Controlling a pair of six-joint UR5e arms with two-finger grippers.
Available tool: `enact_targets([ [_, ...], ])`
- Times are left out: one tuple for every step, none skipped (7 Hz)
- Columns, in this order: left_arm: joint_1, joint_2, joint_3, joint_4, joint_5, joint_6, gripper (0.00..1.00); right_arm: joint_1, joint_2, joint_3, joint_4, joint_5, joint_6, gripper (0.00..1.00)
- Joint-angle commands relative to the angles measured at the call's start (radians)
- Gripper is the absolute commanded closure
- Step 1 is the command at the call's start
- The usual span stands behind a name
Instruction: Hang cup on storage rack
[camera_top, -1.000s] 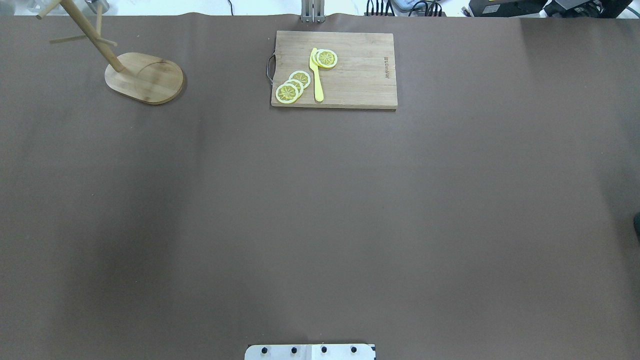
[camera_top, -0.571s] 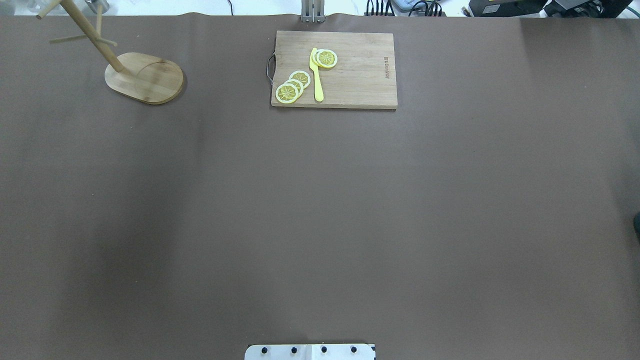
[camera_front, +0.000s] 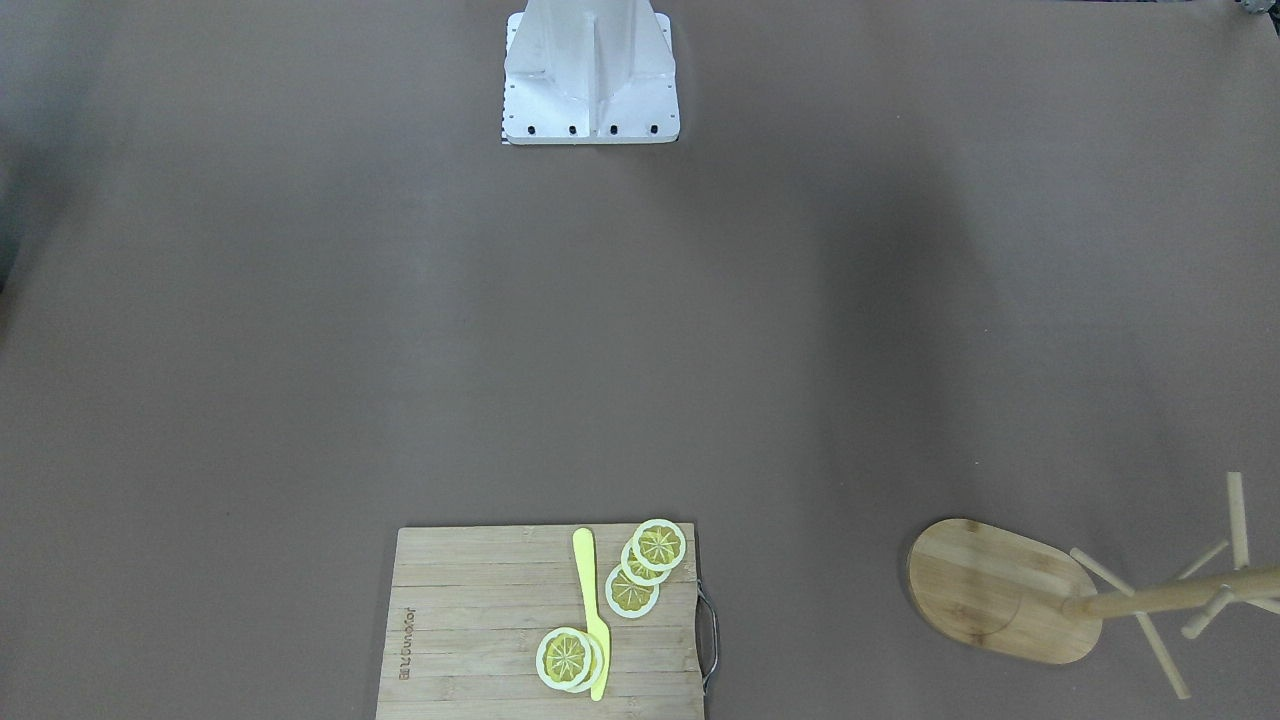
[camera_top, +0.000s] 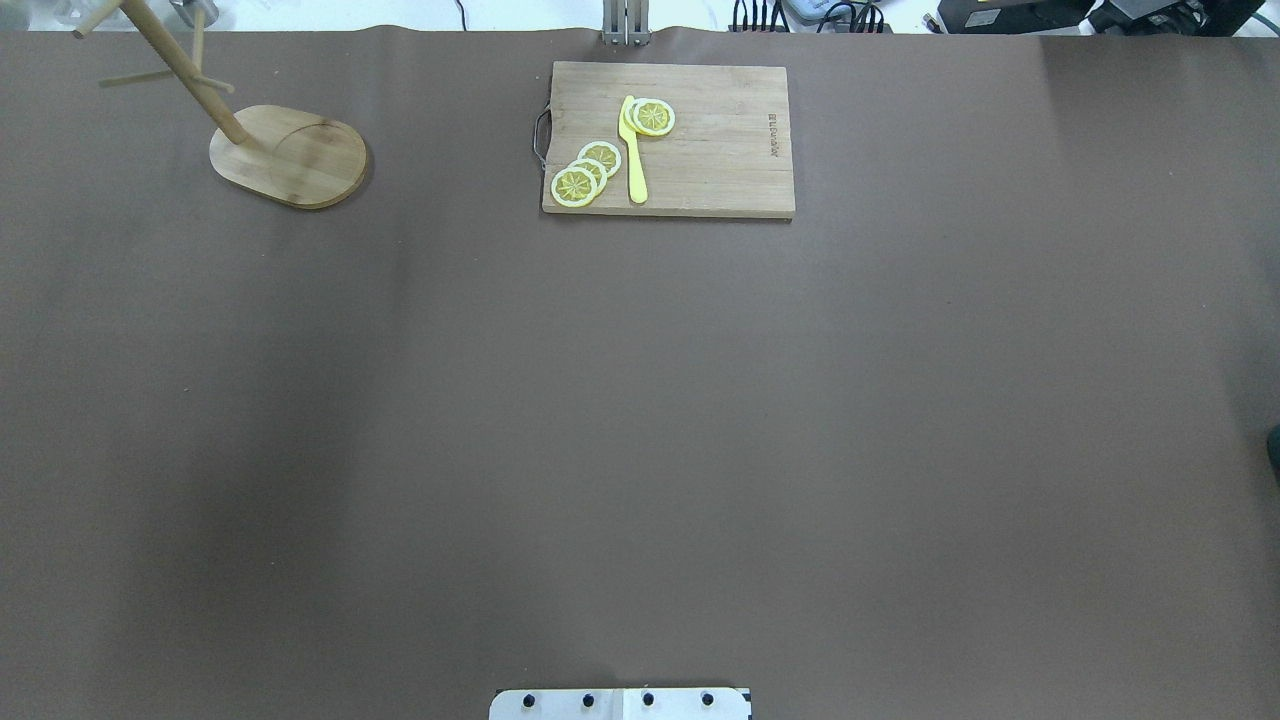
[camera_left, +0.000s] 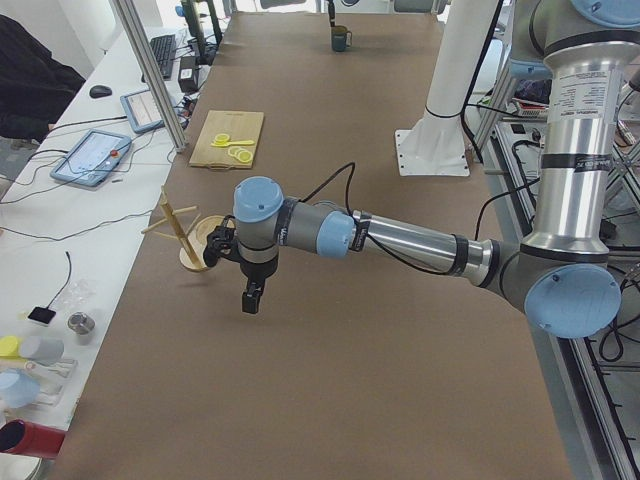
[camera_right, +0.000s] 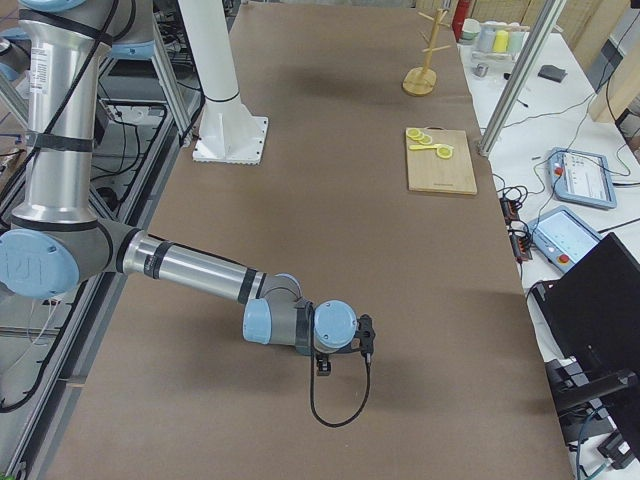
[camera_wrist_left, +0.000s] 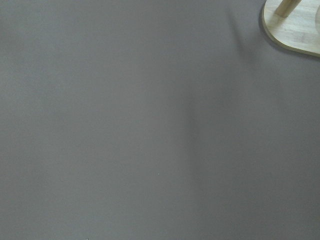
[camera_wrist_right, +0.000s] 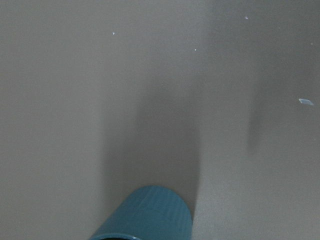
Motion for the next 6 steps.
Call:
enact_targets([
  [0.0,0.0,0.003,0.0,0.0,-0.001,0.02,-0.015,-0.001,-0.002,-0.001,0.006,-0.004,0.0],
  [0.0,0.0,0.001,0.0,0.0,-0.001,0.02,-0.022,-0.001,-0.002,0.001,0.006,-0.007,0.01],
  [0.0,0.0,0.0,0.0,0.0,-0.001,0.02,-0.027,-0.002,-0.002,0.001,0.006,-0.008,0.15],
  [0.0,0.0,0.001,0.0,0.0,-0.001,0.02,-0.033,-0.008,-0.002,0.001,0.006,-0.01,0.31],
  [0.0,0.0,0.0,0.0,0.0,-0.001,0.02,-0.042,-0.013,0.0,0.001,0.006,-0.01,0.43],
  [0.002,0.0,0.003,0.0,-0.02,-0.002,0.02,-0.047,-0.027,0.003,0.019,0.011,-0.016,0.49],
])
